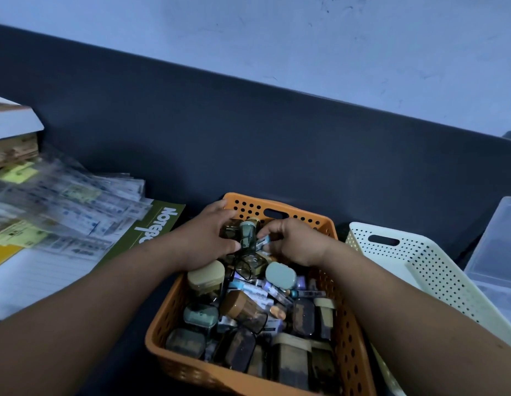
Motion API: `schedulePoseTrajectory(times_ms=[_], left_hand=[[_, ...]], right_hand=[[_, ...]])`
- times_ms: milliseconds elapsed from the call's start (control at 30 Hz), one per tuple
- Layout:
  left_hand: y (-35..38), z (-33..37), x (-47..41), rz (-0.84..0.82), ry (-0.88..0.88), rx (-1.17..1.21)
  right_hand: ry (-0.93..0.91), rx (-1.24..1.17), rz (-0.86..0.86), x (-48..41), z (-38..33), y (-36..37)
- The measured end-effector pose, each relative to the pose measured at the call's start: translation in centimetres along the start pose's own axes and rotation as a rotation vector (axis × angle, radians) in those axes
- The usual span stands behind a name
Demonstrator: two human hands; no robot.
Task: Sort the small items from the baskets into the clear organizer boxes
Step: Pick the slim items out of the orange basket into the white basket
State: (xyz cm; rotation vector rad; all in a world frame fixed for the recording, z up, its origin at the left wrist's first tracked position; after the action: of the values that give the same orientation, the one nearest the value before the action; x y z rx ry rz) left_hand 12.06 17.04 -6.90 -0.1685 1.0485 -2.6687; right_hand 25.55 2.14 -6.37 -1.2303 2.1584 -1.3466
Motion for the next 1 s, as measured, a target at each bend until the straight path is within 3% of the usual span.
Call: schedulePoseTrajectory(times_ms=[333,500,667,767,867,1000], left_hand=[[-0.3,0.1,0.0,0.01,0.0,-0.034],[-0.2,0.2,0.1,0.02,0.007,-0.047],[-0.2,0.4,0.1,0.007,0.008,-0.048],[-0.3,0.4,0.1,0.0,0.008,-0.039],[-0.3,0.3,0.1,-0.003,0.004,-0.028],[-0.3,0.3,0.1,-0.001,0.001,-0.019]], right_hand=[[0.008,-0.286,0.375,6.1,1.6,-5.8],[0.148,-0.193,0.555,10.1,5.1,-7.8],[0.269,-0.064,0.582,11.6,6.4,-7.2],[0.091,-0.131,0.506,11.5,3.3,-6.0],[-0.058,-0.178,0.246,11.3,-1.3,-4.1],[-0.049,0.121,-0.129,9.1,-4.2,-0.7]])
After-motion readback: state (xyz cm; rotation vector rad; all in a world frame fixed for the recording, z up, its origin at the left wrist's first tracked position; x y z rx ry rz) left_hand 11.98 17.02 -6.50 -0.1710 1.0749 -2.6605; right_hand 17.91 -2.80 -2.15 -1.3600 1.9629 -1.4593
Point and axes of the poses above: each hand's wrist, its own x-axis away from the middle knuckle, its own y-axis out of the palm, z = x × y, the point moved 1 cm from there along -x, towards the middle knuckle, and after that the axes turned 1 degree about x, right-handed, at the moved point
